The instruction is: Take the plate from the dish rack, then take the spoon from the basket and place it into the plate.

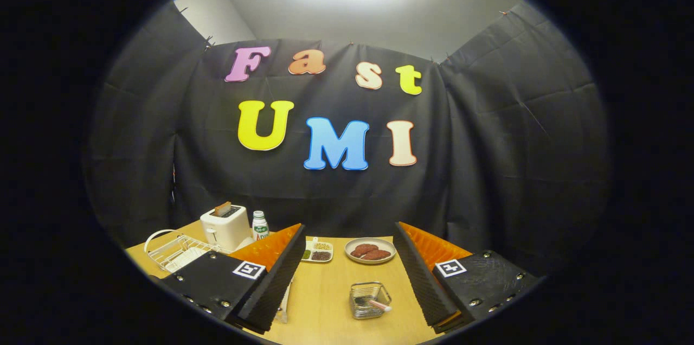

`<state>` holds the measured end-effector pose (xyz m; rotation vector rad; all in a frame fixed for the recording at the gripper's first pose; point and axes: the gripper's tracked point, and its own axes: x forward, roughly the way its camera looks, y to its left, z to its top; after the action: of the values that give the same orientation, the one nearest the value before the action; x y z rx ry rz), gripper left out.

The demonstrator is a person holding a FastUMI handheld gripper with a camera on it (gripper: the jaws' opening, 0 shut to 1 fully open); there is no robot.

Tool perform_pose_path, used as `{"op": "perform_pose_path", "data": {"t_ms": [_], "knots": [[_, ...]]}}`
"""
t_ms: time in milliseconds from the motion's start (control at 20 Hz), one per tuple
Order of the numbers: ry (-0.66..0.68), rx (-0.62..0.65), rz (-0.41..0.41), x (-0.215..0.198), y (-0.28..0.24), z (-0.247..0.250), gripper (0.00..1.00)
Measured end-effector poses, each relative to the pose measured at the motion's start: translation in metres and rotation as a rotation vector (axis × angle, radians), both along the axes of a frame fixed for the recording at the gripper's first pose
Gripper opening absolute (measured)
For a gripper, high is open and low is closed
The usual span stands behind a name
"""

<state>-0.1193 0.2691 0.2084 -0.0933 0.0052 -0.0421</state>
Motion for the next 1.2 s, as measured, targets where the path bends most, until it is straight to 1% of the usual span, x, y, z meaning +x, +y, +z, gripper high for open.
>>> {"op": "perform_pose_path", "data": {"t_ms": [100,200,500,650,700,750,900,950,1000,1200], "knots": [[0.025,-0.002,-0.004,0.004,0.027,-0.005,0.98],[0.043,0.012,0.004,0.012,0.060,-0.008,0.85],[0.100,0.027,0.003,0.044,0.123,-0.031,0.85],[0.158,0.023,-0.026,0.058,0.137,-0.052,0.85],[0.178,0.020,-0.036,0.062,0.140,-0.058,0.81],[0.195,0.015,-0.050,0.067,0.143,-0.064,0.80],[0.262,-0.012,-0.084,0.083,0.146,-0.089,0.80],[0.285,-0.030,-0.096,0.087,0.147,-0.097,0.73],[0.312,-0.042,-0.095,0.091,0.149,-0.106,0.67],[0.390,-0.068,-0.082,0.105,0.162,-0.132,0.67]]}}
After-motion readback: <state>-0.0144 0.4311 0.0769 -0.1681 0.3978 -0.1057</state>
